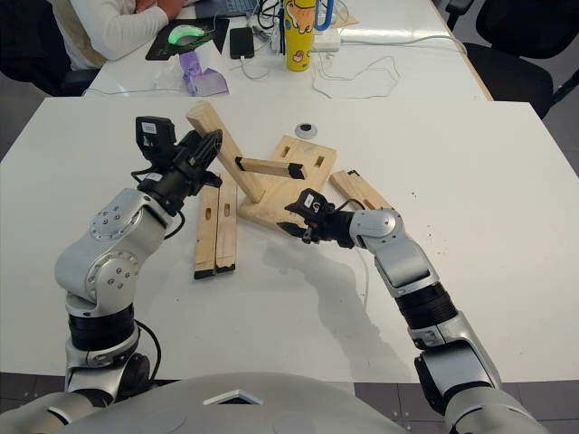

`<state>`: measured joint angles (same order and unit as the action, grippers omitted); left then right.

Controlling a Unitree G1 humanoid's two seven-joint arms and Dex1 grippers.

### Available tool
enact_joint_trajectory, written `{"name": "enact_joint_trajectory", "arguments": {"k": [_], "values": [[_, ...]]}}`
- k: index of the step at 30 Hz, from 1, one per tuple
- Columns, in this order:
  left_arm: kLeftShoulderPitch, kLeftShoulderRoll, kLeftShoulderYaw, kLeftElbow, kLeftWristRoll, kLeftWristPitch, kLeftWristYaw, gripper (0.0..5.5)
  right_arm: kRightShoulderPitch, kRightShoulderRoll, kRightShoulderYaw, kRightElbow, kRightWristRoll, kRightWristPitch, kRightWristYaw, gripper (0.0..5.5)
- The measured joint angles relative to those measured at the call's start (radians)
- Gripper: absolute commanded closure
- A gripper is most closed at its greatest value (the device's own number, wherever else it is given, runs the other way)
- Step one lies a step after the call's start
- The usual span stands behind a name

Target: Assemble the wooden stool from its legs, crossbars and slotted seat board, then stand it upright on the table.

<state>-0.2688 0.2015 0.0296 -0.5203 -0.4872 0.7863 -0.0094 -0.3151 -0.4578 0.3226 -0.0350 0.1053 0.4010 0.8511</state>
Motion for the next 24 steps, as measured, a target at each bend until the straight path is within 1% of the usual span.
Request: {"name": "enact_joint_trajectory", "arguments": {"k": [11,14,16,17,18,21,23,24], "values": [[-0.042,-0.036,0.082,-0.074,-0.021,-0.060,0.006,3.85,0.013,-0.023,-0.004,-0.002,0.000,0.000,0.014,3.52],[-0.091,-0.042,0.167,-0.088,-0.055,-0.098,0.026,3.85,0.013,-0.048,-0.050,-0.002,0.006,0.003,0.014,3.52],[-0.128,-0.057,0.257,-0.094,-0.136,-0.122,0.042,3.85,0.013,-0.070,-0.079,0.002,0.019,0.004,0.016,3.52],[-0.134,-0.057,0.281,-0.095,-0.154,-0.128,0.047,3.85,0.013,-0.077,-0.084,0.003,0.020,0.004,0.016,3.52],[-0.137,-0.056,0.332,-0.093,-0.220,-0.126,0.053,3.85,0.012,-0.085,-0.095,0.009,0.020,0.004,0.017,3.52],[-0.127,-0.027,0.419,-0.065,-0.312,-0.069,0.086,3.85,0.002,-0.097,-0.113,0.035,0.017,0.002,0.012,3.52],[-0.070,0.019,0.418,-0.033,-0.317,0.024,0.098,3.85,-0.005,-0.096,-0.115,0.050,0.006,0.002,-0.002,3.52],[-0.021,0.040,0.397,-0.025,-0.319,0.079,0.095,3.85,-0.007,-0.096,-0.115,0.053,-0.002,0.002,-0.008,3.52]]}}
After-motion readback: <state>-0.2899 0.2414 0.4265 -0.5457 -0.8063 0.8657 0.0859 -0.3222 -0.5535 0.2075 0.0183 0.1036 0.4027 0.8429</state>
